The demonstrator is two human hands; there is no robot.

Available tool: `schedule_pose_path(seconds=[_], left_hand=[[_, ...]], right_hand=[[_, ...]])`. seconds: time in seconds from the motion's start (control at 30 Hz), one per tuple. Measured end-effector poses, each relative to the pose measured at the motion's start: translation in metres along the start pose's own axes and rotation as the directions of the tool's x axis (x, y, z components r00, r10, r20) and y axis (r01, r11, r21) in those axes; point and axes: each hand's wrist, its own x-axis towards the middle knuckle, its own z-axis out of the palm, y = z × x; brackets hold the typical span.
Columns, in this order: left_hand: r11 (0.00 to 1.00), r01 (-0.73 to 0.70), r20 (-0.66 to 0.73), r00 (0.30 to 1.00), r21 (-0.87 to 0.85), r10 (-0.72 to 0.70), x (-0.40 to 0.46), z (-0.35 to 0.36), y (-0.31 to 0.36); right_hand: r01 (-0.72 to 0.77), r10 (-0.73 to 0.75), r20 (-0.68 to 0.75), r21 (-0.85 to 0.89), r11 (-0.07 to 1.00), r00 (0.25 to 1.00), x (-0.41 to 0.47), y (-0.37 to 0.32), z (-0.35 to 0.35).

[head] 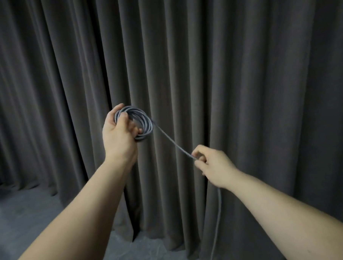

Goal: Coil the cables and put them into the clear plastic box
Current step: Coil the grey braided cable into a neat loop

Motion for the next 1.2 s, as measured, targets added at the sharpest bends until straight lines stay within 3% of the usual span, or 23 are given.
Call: schedule_pose_path(seconds=[0.07, 0.1, 0.17, 0.3, 0.47, 0.73, 0.83, 0.93, 1.0, 1.07, 1.13, 1.2], left_hand=[[0.996, -0.021, 0.024, 1.000, 0.090, 0.019, 0.001, -0.004, -0.005], [0.987, -0.039, 0.057, 0.998, 0.157, 0.030, 0.001, -0.005, -0.008], [0.946, -0.084, 0.155, 0.987, 0.314, 0.036, -0.003, -0.006, -0.014], [0.916, -0.056, 0.300, 0.951, 0.398, -0.072, -0.018, -0.004, -0.020], [0.942, -0.001, 0.395, 0.908, 0.336, -0.139, -0.026, -0.001, -0.019], [0.979, 0.080, 0.530, 0.831, 0.188, -0.170, -0.038, 0.014, -0.023], [0.982, 0.121, 0.511, 0.841, 0.143, -0.178, -0.035, 0.017, -0.026], [0.984, 0.139, 0.465, 0.868, 0.111, -0.175, -0.033, 0.018, -0.029], [0.984, 0.144, 0.459, 0.870, 0.109, -0.178, -0.034, 0.021, -0.030], [0.984, 0.142, 0.458, 0.871, 0.105, -0.175, -0.036, 0.027, -0.031], [0.983, 0.170, 0.430, 0.884, 0.072, -0.185, -0.039, 0.036, -0.030], [0.980, 0.199, 0.408, 0.893, 0.024, -0.192, -0.041, 0.044, -0.030]], right_hand=[[0.202, -0.198, 0.047, -0.360, 0.911, 0.979, 0.002, -0.015, -0.010], [0.302, -0.279, 0.116, -0.425, 0.853, 0.953, 0.003, -0.028, -0.015], [0.473, -0.426, 0.205, -0.386, 0.792, 0.881, 0.003, -0.063, -0.026], [0.599, -0.593, 0.090, -0.173, 0.782, 0.800, 0.010, -0.105, -0.050], [0.526, -0.518, -0.149, 0.021, 0.850, 0.842, 0.026, -0.091, -0.045], [0.333, -0.175, -0.377, 0.408, 0.850, 0.910, 0.040, -0.065, -0.038], [0.250, -0.102, -0.311, 0.487, 0.837, 0.945, 0.045, -0.052, -0.040], [0.170, -0.118, -0.122, 0.684, 0.710, 0.985, 0.044, -0.040, -0.045], [0.173, -0.108, -0.138, 0.684, 0.709, 0.985, 0.044, -0.035, -0.045], [0.227, -0.070, -0.266, 0.623, 0.749, 0.961, 0.044, -0.033, -0.040], [0.281, -0.071, -0.386, 0.522, 0.806, 0.920, 0.040, -0.033, -0.030], [0.295, -0.123, -0.411, 0.388, 0.873, 0.904, 0.031, -0.036, -0.021]])
